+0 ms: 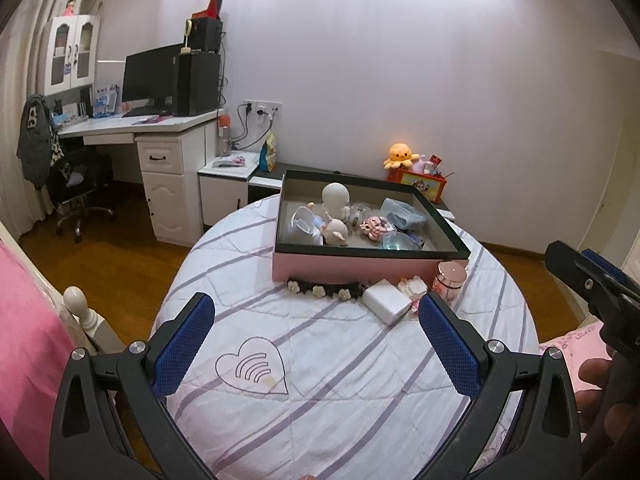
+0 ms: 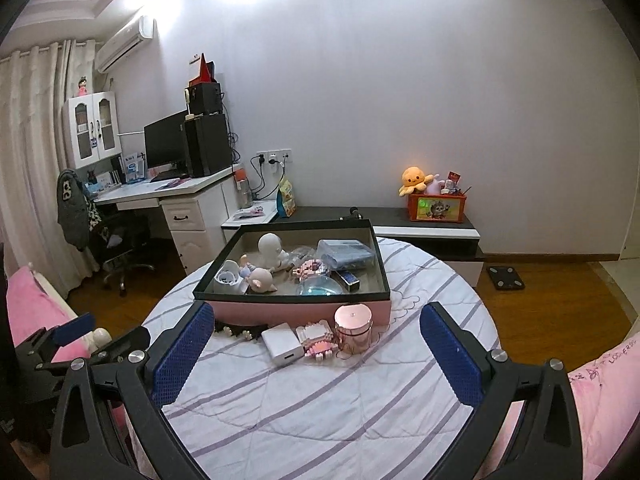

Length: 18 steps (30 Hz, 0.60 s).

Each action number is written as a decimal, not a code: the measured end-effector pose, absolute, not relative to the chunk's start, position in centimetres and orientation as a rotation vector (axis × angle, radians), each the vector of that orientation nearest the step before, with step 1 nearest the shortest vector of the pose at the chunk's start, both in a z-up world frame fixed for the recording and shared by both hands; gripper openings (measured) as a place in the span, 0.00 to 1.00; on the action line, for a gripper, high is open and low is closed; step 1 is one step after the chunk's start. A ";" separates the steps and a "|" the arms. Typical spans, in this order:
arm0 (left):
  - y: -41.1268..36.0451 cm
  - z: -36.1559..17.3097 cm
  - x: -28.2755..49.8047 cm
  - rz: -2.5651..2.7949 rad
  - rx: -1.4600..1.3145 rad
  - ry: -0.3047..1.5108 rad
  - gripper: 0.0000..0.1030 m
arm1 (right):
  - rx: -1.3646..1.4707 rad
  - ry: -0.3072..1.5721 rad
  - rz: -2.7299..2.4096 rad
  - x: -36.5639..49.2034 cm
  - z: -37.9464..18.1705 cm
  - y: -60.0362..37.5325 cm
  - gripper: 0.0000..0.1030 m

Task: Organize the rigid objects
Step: 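Withdraw both tools from the box back over the bed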

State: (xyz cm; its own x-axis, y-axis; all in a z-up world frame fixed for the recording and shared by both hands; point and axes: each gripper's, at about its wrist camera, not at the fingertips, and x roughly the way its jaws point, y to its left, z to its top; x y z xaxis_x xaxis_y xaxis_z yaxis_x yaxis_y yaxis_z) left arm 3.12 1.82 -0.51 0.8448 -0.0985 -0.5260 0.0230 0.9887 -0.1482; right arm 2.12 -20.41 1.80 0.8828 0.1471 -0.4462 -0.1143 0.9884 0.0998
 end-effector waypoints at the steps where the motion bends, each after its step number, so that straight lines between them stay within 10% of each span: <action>1: 1.9 -0.6 3.0 -0.063 -0.139 0.560 1.00 | 0.072 0.473 0.135 2.1 1.7 -20.4 1.00; 18: 1.2 -0.4 2.4 -0.083 -0.133 0.552 1.00 | 0.074 0.484 0.130 1.8 1.4 -20.4 1.00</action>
